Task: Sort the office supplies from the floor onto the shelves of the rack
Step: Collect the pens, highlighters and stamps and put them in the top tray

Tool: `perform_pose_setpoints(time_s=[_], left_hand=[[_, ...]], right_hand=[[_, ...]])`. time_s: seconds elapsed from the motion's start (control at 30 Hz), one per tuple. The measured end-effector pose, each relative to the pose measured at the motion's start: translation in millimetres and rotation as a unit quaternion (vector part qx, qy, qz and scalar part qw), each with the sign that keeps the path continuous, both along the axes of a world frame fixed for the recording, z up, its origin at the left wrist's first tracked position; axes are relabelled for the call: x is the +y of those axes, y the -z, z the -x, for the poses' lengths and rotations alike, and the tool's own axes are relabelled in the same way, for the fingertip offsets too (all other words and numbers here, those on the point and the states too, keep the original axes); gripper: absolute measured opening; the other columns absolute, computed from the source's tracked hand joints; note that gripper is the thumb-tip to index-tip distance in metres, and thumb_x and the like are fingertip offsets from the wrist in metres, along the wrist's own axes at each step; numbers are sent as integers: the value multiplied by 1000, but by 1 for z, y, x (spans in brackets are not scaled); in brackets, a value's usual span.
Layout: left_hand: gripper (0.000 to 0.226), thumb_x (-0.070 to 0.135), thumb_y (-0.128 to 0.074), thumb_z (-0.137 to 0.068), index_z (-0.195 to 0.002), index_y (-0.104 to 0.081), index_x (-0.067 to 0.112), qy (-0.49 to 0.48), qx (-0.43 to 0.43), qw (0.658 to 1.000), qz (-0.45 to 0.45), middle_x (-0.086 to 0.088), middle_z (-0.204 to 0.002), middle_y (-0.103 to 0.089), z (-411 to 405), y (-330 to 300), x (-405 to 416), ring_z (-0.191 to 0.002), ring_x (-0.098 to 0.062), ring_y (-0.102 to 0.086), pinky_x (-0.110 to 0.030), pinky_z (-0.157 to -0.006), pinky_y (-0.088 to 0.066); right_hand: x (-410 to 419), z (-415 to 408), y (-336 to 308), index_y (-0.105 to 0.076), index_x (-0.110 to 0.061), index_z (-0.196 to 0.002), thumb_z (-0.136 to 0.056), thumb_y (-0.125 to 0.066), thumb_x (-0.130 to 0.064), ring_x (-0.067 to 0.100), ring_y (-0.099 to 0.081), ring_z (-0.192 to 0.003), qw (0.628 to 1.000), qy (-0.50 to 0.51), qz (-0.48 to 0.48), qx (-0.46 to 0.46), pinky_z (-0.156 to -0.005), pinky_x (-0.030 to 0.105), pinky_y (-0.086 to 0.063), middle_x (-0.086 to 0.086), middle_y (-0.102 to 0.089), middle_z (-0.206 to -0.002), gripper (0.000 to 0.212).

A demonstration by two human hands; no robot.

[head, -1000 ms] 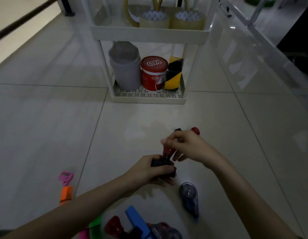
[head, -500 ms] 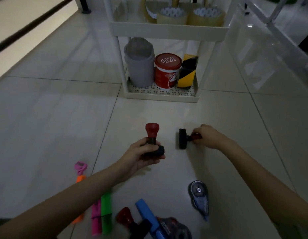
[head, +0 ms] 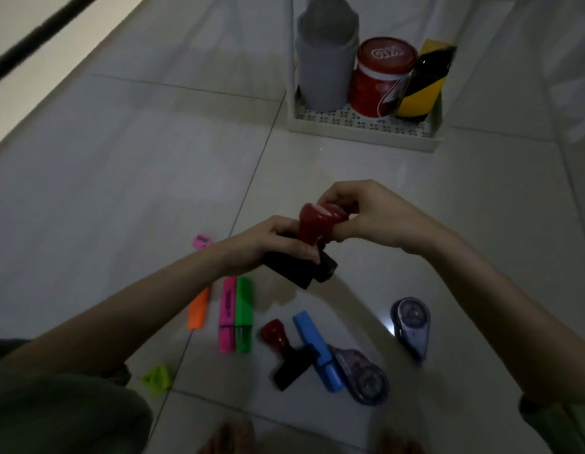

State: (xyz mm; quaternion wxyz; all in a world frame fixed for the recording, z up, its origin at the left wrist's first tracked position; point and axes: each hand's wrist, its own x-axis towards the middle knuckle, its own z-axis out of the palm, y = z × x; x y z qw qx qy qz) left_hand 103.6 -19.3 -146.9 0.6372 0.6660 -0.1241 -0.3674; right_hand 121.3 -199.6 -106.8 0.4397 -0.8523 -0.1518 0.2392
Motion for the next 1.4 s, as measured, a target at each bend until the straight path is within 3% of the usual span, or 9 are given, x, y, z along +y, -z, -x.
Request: perform_pose_setpoints(time_s=[0.1,0.27,0.43,0.63,0.77,0.87,1.13,1.23,1.4], left_hand=[[32,45,-84,-44,-64,-74,21,-64,43,994,76,4,-77,-73,13,13,24,-77,-6,-68,-15,-70,-52],[43,44,-89,-34,-60,-72,14,-211,93,965,122,-6,-79,-73,39,29,57,-77,-15,-70,-21,-73,-56],[49,47,-90,-28,-56,-72,12,-212,124,968,61,-4,-65,-72,67,37,70,-62,-10,-69,-15,-59,-53],[48,42,-90,-28,-58,-71,10,-323,148,926,130,-13,-76,-73,64,48,77,-74,-19,-72,-25,-68,-58],[48,41,-90,-29,-61,-72,10,-344,150,915,145,-14,-80,-73,56,45,84,-76,-19,-71,-27,-71,-59],[52,40,-91,-31,-66,-69,7,-356,157,908,153,-17,-83,-73,56,45,81,-79,-21,-72,-28,-72,-59],[54,33,-91,-33,-75,-67,9,-341,174,901,205,-20,-85,-72,43,32,65,-80,-25,-71,-32,-73,-59],[69,30,-89,-38,-94,-61,0,-316,159,915,193,-19,-85,-73,30,21,51,-78,-24,-72,-31,-71,-59],[34,20,-60,-69,-98,-61,1,-286,134,936,158,-11,-86,-72,-12,15,13,-81,-22,-69,-36,-86,-55]], right_hand=[[22,14,20,-47,-11,-122,-81,-69,-9,19,-63,-84,979,88,-134,125,-70,23,-56,3,-60,-96,46],[58,56,71,-43,-14,-123,-87,-59,-37,6,-52,-78,964,198,-91,155,-64,14,-41,-9,-48,-84,45],[65,76,101,-50,-15,-120,-80,-60,-57,17,-58,-96,989,16,115,91,-79,32,-51,0,-61,-101,59],[63,73,99,-54,-11,-120,-80,-63,-51,16,-58,-95,988,-28,120,92,-81,30,-48,3,-62,-106,58],[67,87,109,-47,-11,-117,-77,-66,-51,25,-50,-109,936,-201,285,-37,-74,29,-38,10,-57,-115,60],[74,95,114,-45,-7,-118,-90,-53,-38,28,-49,-110,919,-220,309,-109,-75,32,-39,14,-56,-115,42],[50,50,76,-51,-12,-120,-93,-52,-30,17,-58,-92,995,45,80,49,-75,26,-44,5,-60,-109,32],[41,27,52,-51,-17,-115,-95,-50,-27,10,-55,-77,972,172,-88,137,-67,20,-42,-3,-57,-91,23],[28,-11,33,-58,-18,-99,-93,-52,-22,7,-60,-65,940,237,-207,135,-62,18,-47,-2,-59,-76,9]])
